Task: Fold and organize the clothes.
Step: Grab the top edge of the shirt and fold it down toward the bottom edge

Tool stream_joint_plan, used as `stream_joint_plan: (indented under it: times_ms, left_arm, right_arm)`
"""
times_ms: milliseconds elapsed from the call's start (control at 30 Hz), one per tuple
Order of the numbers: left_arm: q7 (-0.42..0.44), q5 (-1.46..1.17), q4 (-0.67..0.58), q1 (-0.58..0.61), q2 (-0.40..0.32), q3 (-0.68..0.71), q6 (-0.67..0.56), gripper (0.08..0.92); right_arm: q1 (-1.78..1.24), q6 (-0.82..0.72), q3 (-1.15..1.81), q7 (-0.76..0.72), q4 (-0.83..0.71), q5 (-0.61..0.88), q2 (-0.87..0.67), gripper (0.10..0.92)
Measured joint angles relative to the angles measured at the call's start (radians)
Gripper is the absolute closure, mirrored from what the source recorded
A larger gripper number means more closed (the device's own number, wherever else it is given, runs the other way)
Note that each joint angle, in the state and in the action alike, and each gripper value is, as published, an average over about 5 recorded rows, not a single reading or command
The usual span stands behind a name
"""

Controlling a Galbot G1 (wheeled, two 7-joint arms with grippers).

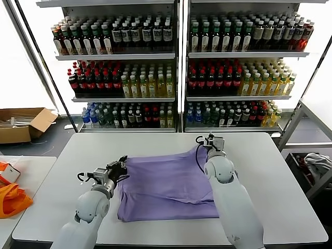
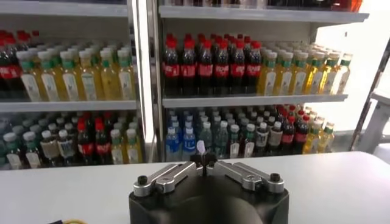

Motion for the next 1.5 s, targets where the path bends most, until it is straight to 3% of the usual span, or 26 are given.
stream_joint_plan:
  times_ms: [833, 1500]
  left_arm:
    - [0.039, 0.102, -0.166, 0.233, -0.042, -0.046, -0.033, 0.915]
    - [0.063, 0.173, -0.226, 0.364, -0.068, -0.065, -0.05, 0.915]
  right_arm:
    - [-0.416, 0.015, 0.14, 0.018, 0.371, 0.009, -0.034, 0.917]
    - [-0.605, 0.028, 0.155, 0.017, 0.498, -0.012, -0.041, 0.917]
